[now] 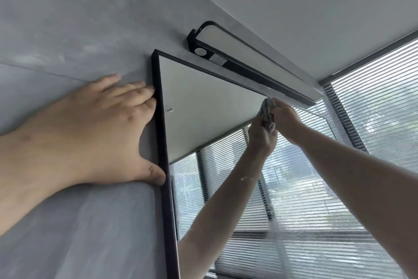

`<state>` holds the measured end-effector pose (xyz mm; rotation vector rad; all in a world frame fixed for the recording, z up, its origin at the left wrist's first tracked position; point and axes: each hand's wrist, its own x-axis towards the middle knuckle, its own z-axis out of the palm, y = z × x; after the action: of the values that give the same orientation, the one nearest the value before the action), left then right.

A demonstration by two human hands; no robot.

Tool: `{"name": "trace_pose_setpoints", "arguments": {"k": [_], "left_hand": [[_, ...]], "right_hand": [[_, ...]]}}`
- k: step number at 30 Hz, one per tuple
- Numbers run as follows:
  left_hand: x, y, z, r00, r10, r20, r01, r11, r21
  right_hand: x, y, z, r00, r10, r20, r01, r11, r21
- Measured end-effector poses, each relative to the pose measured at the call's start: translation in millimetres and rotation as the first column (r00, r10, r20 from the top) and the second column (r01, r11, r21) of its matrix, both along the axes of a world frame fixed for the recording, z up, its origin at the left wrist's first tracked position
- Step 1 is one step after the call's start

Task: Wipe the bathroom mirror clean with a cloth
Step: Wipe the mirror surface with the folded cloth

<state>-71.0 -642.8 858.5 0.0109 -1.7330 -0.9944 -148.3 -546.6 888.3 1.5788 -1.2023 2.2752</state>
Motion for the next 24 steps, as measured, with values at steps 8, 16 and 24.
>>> {"name": "trace_pose_setpoints", "arguments": {"k": [8,16,24], "left_hand": [[-46,17,7,0.965,-0.225,-0.137,0.254,0.933,0.257],[-15,19,9,0.827,-0.510,-0.236,0.556,0.802,0.218],[43,35,-9,0.798,-0.498,-0.340,0.456,0.867,-0.200]], "right_hand": [[-30,-7,12,0.989,0.093,0.118,-0.096,0.995,0.026],[-24,-3,15,0.997,0.082,0.009,-0.082,0.995,0.058],[52,46,-32,0.930,0.068,-0.360,-0.063,0.998,0.026]]}}
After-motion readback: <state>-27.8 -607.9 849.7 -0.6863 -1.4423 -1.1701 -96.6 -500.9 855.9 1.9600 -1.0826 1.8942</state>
